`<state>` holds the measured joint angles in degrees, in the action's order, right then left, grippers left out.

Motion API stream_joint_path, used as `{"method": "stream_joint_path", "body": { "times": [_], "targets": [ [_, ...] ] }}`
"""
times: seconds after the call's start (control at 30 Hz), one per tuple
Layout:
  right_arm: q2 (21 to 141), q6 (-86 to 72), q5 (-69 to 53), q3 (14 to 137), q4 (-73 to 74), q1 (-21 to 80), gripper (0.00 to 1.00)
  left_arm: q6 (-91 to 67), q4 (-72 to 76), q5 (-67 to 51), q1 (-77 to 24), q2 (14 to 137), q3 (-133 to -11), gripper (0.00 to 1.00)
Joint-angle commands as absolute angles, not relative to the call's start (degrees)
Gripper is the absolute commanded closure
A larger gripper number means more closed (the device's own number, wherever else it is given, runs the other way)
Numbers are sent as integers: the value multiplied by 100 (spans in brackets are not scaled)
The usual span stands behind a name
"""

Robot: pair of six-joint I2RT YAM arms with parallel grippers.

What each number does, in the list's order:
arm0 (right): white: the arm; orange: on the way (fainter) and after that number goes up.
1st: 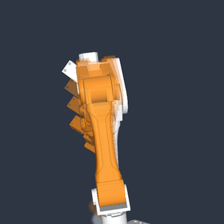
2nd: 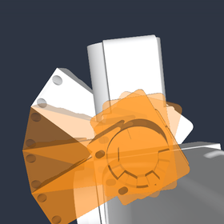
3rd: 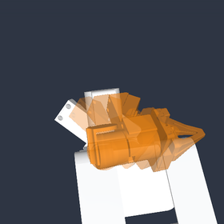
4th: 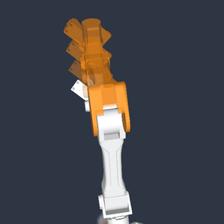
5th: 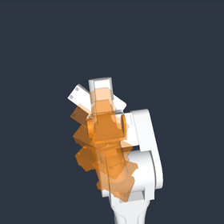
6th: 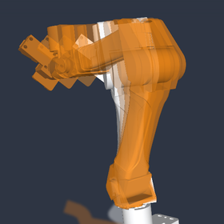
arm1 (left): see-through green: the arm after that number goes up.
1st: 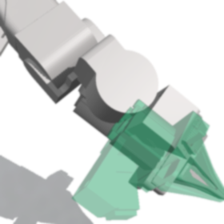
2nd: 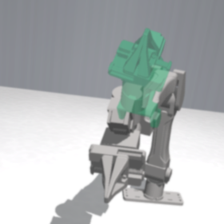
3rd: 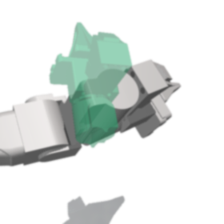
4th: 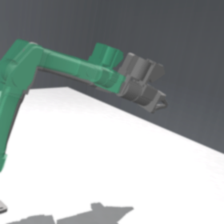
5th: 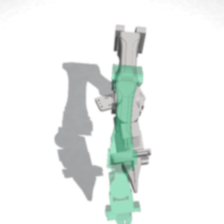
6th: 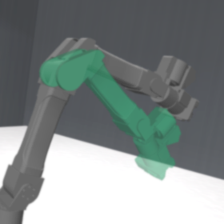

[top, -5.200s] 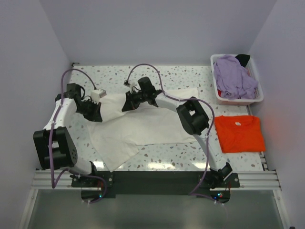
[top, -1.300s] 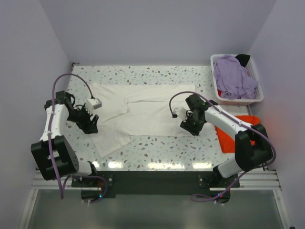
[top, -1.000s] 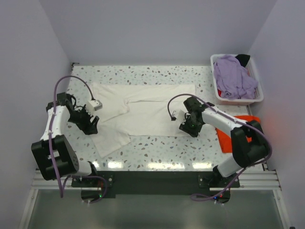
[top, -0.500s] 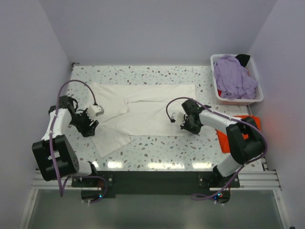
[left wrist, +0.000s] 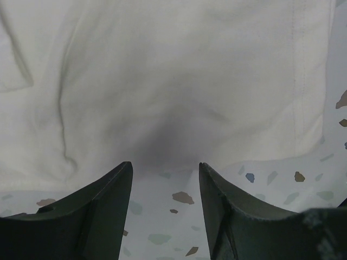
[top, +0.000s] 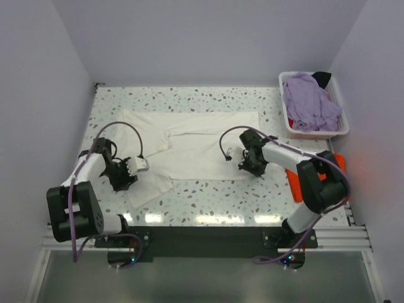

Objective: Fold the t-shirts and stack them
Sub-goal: Fold the tshirt

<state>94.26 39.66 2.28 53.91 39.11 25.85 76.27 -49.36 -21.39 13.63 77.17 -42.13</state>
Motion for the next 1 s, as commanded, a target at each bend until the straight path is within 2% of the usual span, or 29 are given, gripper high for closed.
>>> {"method": "stream_joint_path", "body": {
  "times": [0.0,0.13,0.3,0.43,0.53,0.57,0.6,0.67,0.77,0.97],
  "targets": [
    [9650,3867,17,5510,3929,2575,100,7892,-4579,-2048,1135,7585,-4017,44],
    [9677,3850,9,5546,3937,2575,100,7867,-4483,-1934,1063,7576,-3806,44],
    [9712,3814,17,5546,3955,2575,100,7752,-4070,-1741,1011,7655,-3481,41],
    [9721,3815,9,5555,3990,2575,100,7822,-3885,-1547,1011,7734,-3156,44],
    [9695,3806,9,5563,4025,2584,100,7901,-4042,-1556,1020,7673,-3085,62],
    [9677,3806,17,5563,4069,2575,100,7927,-4095,-1564,1011,7638,-3076,71],
    [9590,3840,-139,5537,4156,2575,100,8032,-4374,-1608,1011,7481,-3146,85],
    [9493,3885,-219,5511,4244,2566,100,8121,-4604,-1626,1019,7348,-3207,92],
    [9230,4025,-430,5449,4534,2575,100,8244,-5105,-1626,1037,7163,-3339,100],
    [8632,4166,-571,5344,4921,2558,100,8271,-5984,-1837,1283,7119,-4165,100]
  ]
}}
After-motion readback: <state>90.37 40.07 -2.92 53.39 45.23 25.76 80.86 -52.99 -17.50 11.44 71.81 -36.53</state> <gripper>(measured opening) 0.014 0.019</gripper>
